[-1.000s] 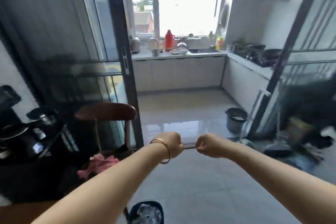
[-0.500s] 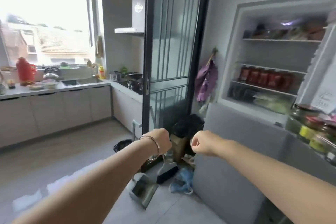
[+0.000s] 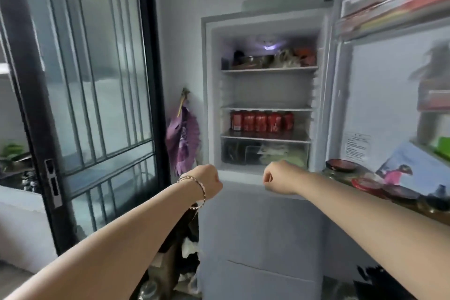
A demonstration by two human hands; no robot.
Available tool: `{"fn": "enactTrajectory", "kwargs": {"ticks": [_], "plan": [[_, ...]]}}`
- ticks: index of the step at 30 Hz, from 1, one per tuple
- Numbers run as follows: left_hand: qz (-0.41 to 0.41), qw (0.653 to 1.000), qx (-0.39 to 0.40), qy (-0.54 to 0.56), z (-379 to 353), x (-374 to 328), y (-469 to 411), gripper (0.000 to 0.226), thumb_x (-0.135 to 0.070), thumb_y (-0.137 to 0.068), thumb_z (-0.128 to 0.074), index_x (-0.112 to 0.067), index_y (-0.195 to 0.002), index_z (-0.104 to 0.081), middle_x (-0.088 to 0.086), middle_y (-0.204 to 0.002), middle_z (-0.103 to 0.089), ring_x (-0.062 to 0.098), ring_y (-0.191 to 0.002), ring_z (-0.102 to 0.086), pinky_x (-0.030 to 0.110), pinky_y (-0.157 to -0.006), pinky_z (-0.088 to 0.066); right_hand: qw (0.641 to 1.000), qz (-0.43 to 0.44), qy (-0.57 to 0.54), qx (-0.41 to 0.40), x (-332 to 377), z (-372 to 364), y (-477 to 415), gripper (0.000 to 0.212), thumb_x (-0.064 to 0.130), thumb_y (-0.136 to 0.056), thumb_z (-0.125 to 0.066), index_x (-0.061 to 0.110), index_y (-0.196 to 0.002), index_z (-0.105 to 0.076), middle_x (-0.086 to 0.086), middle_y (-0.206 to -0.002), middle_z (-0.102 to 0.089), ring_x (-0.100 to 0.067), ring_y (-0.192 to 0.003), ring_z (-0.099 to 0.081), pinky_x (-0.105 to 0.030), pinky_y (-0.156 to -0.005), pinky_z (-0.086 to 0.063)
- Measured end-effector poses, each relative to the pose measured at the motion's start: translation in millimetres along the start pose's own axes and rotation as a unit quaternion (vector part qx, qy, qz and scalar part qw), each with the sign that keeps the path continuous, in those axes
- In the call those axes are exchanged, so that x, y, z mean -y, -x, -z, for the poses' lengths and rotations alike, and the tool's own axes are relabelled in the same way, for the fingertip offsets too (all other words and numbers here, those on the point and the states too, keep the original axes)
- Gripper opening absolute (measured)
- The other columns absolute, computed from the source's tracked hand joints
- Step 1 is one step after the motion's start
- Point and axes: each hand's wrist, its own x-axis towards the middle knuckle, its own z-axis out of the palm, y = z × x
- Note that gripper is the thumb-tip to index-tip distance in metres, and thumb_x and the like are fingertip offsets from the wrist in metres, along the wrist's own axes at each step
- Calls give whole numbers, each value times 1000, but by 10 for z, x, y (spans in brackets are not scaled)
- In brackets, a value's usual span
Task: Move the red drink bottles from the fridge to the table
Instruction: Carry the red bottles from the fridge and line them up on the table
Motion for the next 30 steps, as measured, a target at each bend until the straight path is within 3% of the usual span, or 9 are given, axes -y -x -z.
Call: {"fn": "enactTrajectory", "kwargs": {"ticks": [2, 5, 8, 14, 19, 21, 24, 27, 30], "plan": [[-24, 1000, -6, 18, 29, -19, -515, 27, -18, -89, -46, -2, -96, -66, 11, -95, -69, 29, -90, -67, 35, -78, -56, 1000, -22, -8, -13, -99, 84, -379, 19, 15, -86, -49, 18, -70, -59, -4, -83, -63, -25, -81, -60, -31, -65, -48], [-46, 998, -8, 34, 20, -73, -1123, 24, -14, -89, -45, -6, -97, -66, 11, -96, -70, 29, -90, -67, 35, -79, -56, 999, -43, -6, -32, -230, 151, -807, 17, 16, -89, -50, 17, -75, -59, -5, -92, -65, -25, -88, -61, -30, -70, -48], [-76, 996, -2, 36, -63, -131, -1712, 23, -15, -89, -45, -10, -92, -67, 10, -95, -71, 28, -89, -68, 35, -78, -56, 997, -62, 1, -46, -406, 135, -1242, 29, 14, -90, -49, 19, -62, -50, -3, -80, -57, -24, -82, -56, -28, -61, -39], [-100, 993, -25, 62, -392, -237, -2869, 20, -18, -87, -46, -19, -80, -65, 3, -86, -69, 25, -83, -68, 37, -78, -57, 991, -97, -24, -84, -942, 1, -2361, 26, 17, -88, -50, 24, -64, -55, 0, -90, -64, -23, -88, -61, -28, -71, -45], [-88, 992, -57, 71, -532, -409, -3828, 23, -18, -86, -44, -21, -72, -62, 0, -81, -71, 22, -77, -67, 33, -74, -56, 971, -112, -110, -178, -1534, 91, -3510, 15, 18, -86, -56, 15, -83, -70, -2, -102, -70, -23, -93, -66, -34, -79, -54], [-84, 992, -68, 71, -555, -510, -4208, 22, -19, -84, -43, -23, -73, -62, 0, -80, -71, 22, -78, -67, 34, -75, -55, 955, -120, -170, -209, -1802, 129, -4021, 22, 20, -86, -58, 4, -98, -69, -10, -113, -67, -26, -98, -64, -36, -85, -53], [-76, 991, -68, 90, -627, -607, -4658, 23, -21, -86, -43, -27, -74, -62, -3, -81, -70, 20, -80, -67, 32, -75, -55, 931, -147, -251, -223, -2122, 111, -4683, 38, 25, -82, -65, 3, -112, -57, -17, -120, -57, -27, -99, -60, -37, -88, -51], [-78, 990, -55, 103, -755, -629, -5014, 23, -23, -88, -45, -27, -80, -66, -8, -83, -72, 16, -80, -68, 34, -77, -56, 894, -203, -324, -232, -2358, 78, -5181, 79, 23, -79, -71, 4, -142, -27, -18, -138, -39, -33, -124, -46, -39, -105, -39], [-99, 990, -42, 92, -855, -634, -5266, 22, -24, -90, -46, -30, -83, -66, -12, -84, -71, 13, -77, -67, 34, -75, -56, 854, -210, -402, -254, -2567, 29, -5514, 89, 20, -77, -75, 6, -145, -20, -16, -142, -39, -31, -130, -43, -36, -108, -35]]}}
